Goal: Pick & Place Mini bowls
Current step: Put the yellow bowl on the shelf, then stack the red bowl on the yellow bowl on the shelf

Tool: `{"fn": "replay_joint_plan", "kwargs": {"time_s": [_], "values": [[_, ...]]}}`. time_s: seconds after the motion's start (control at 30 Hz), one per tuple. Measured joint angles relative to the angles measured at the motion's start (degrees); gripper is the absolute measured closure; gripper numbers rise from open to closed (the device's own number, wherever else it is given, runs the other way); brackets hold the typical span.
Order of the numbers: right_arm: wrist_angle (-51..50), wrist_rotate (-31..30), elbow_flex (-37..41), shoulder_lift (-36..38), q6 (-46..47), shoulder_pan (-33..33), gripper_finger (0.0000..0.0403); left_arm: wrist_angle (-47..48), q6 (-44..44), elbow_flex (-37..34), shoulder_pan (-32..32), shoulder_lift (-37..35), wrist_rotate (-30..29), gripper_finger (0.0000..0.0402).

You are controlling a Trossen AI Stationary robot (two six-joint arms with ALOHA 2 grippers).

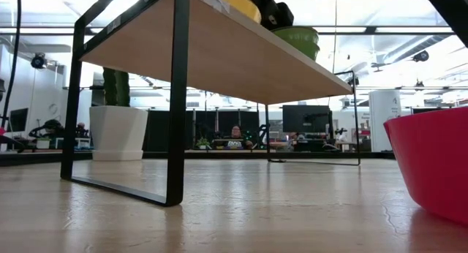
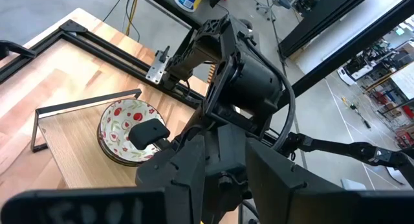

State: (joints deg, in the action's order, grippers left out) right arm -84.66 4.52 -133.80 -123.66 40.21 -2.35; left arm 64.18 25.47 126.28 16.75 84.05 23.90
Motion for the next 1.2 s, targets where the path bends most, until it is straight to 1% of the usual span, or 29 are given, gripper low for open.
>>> {"fn": "replay_joint_plan", "kwargs": {"time_s": [0.23,0.47,0.6,0.77,1.0,1.2], "values": [[0.3,0.1,-1.2,0.3,-0.1,0.0,0.0300,0.0,0.0,0.0,0.0,0.0,0.0,0.0299],[1.3,0.3,-1.2,2.8,-0.3,0.0,0.0276,0.2,0.0,0.0,0.0,0.0,0.0,0.0299],[1.3,0.4,-1.2,4.4,-0.1,0.0,0.0273,2.3,-1.4,0.0,0.0,0.0,0.0,0.0299],[1.6,0.5,-1.2,6.6,-0.9,-0.2,0.0280,5.3,-2.3,0.0,0.0,0.0,0.0,0.0299],[1.8,0.4,-1.2,10.4,-2.7,-0.4,0.0292,5.3,-2.9,0.0,0.0,0.0,0.0,0.0299],[1.5,0.2,-1.2,14.4,-6.1,-0.8,0.0299,5.3,-2.5,0.0,-0.6,0.3,0.1,0.0299]]}}
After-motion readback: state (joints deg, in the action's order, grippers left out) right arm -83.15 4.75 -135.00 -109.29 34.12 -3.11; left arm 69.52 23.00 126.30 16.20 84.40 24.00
